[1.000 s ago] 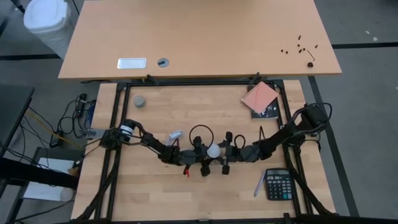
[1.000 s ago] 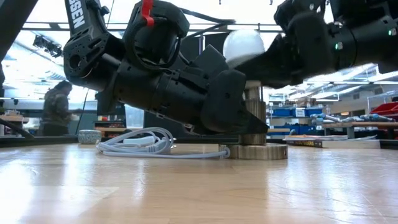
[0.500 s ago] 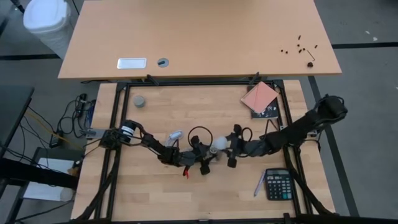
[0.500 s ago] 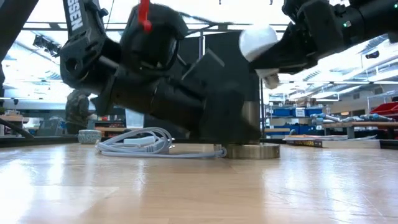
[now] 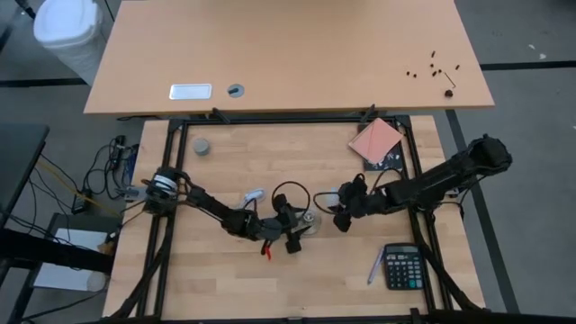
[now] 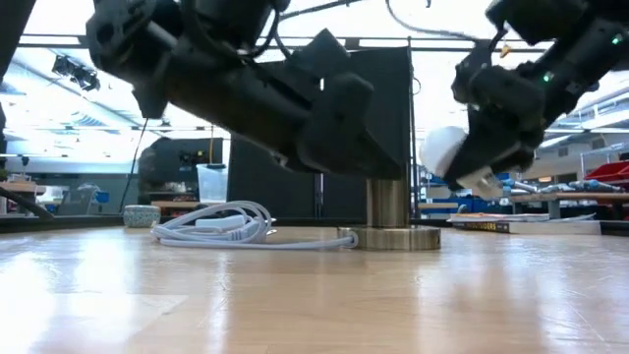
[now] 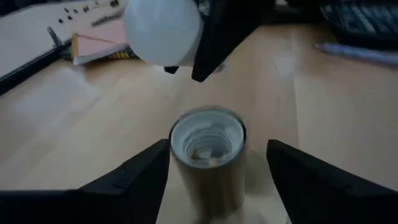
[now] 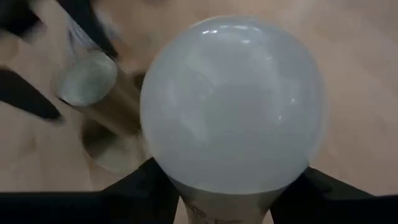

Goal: Screw lightbulb
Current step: Remove the white lightbulb from the gold lamp

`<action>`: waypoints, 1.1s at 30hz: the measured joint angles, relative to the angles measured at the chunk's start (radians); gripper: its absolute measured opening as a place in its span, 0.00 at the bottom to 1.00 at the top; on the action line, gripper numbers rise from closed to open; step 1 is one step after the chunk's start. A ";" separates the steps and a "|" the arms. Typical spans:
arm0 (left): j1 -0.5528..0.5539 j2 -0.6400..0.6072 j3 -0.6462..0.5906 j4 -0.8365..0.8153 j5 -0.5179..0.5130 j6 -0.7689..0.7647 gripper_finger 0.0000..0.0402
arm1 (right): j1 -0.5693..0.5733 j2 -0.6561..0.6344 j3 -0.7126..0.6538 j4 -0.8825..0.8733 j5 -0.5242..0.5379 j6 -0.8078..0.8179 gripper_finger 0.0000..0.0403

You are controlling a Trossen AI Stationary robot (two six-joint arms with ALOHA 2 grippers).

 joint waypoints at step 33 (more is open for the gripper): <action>-0.100 -0.519 -0.581 0.318 0.018 -0.165 0.61 | -0.122 0.005 0.023 -0.175 -0.191 0.001 0.69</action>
